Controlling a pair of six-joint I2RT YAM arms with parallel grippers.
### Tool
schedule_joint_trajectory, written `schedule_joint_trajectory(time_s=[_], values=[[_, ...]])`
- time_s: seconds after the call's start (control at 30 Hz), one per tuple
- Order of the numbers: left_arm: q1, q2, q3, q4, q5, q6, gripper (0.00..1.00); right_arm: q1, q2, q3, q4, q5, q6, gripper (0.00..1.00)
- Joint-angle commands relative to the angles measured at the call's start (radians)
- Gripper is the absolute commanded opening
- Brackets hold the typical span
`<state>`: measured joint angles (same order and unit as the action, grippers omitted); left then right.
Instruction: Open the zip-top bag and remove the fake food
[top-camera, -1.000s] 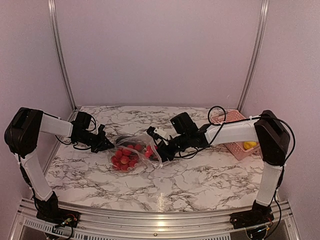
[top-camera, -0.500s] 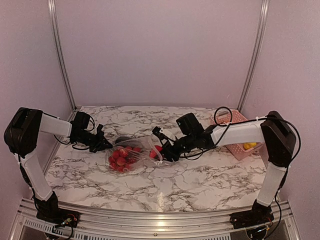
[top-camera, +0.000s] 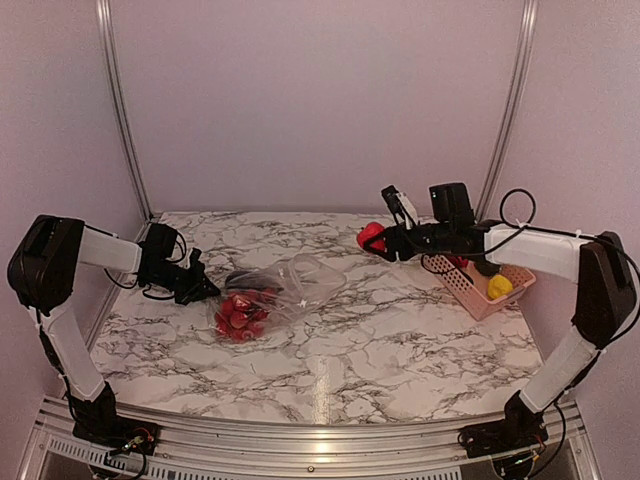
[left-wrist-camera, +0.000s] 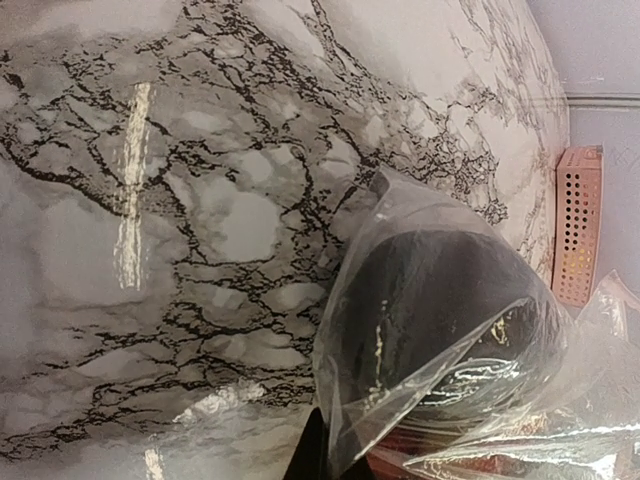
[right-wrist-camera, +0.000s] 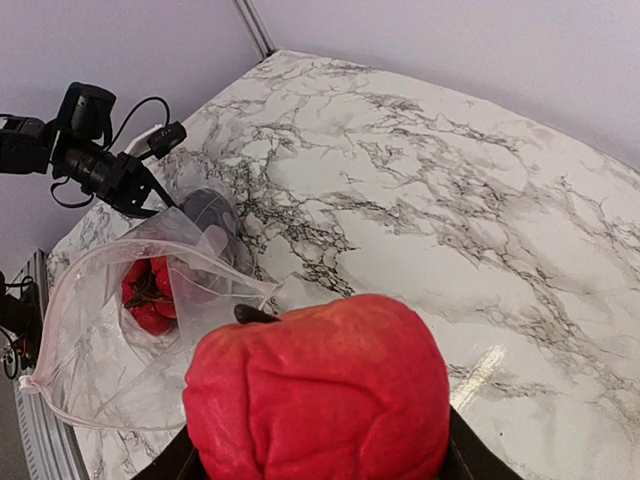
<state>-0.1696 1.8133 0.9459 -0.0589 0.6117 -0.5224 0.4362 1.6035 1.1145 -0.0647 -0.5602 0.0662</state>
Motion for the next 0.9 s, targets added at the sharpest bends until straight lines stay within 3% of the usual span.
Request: schedule_joint_trajectory(time_s=[0.0, 0.43, 0.87], values=[[0.007, 0.009, 0.008, -0.047, -0.033, 0.021, 0.00, -0.123, -0.050, 0.008, -0.010, 0.004, 0.049, 0.51], [0.007, 0.013, 0.015, -0.041, -0.031, 0.016, 0.00, -0.477, -0.003, 0.016, -0.103, 0.144, 0.047, 0.51], [0.007, 0.009, 0.017, -0.045, -0.033, 0.015, 0.00, -0.515, 0.202, 0.163, -0.163, 0.353, 0.004, 0.55]])
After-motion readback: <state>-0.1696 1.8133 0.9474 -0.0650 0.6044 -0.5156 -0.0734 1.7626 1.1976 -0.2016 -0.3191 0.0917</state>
